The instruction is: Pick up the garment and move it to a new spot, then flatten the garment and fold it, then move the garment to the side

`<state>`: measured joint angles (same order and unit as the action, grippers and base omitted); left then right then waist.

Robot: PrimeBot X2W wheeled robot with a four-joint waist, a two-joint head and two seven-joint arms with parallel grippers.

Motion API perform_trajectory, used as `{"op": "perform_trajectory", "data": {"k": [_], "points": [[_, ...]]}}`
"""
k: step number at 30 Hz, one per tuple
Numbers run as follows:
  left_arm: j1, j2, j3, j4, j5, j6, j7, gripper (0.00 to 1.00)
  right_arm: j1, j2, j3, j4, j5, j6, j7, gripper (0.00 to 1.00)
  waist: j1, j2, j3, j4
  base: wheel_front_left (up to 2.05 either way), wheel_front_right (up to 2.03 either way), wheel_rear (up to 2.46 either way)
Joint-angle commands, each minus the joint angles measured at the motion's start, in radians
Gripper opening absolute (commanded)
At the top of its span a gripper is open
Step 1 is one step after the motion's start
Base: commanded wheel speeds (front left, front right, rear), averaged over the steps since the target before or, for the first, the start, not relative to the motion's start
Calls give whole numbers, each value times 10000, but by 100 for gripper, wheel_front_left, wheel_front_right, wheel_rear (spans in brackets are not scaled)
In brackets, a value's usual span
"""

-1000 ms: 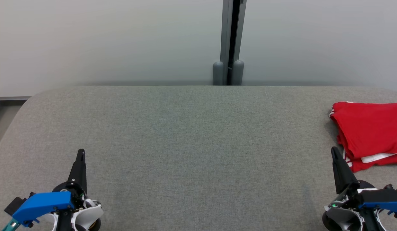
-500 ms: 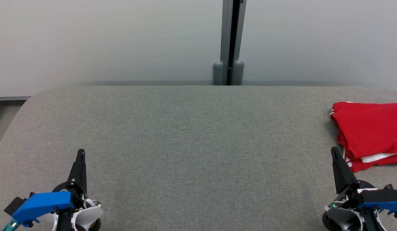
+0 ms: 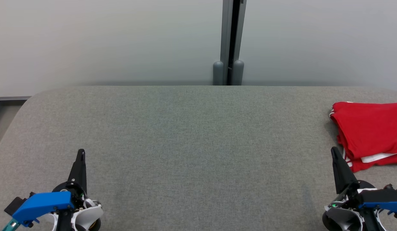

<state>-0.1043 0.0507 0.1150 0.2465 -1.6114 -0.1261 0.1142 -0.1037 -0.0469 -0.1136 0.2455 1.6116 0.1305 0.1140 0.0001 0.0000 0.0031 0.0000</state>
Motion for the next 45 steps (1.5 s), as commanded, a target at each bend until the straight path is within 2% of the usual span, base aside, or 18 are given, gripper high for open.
{"op": "perform_trajectory", "data": {"k": [1, 45], "points": [[-101, -17, 18, -40, -31, -102, 31, 0, -97, -63, -18, -31, 29, 4, 34, 0, -1, 0, 0, 0, 0, 0, 0], [-101, -17, 17, -40, -31, -76, 29, 0, -98, -63, -17, -31, 29, 4, 33, 0, -1, 0, 0, 0, 0, 0, 0]]}}
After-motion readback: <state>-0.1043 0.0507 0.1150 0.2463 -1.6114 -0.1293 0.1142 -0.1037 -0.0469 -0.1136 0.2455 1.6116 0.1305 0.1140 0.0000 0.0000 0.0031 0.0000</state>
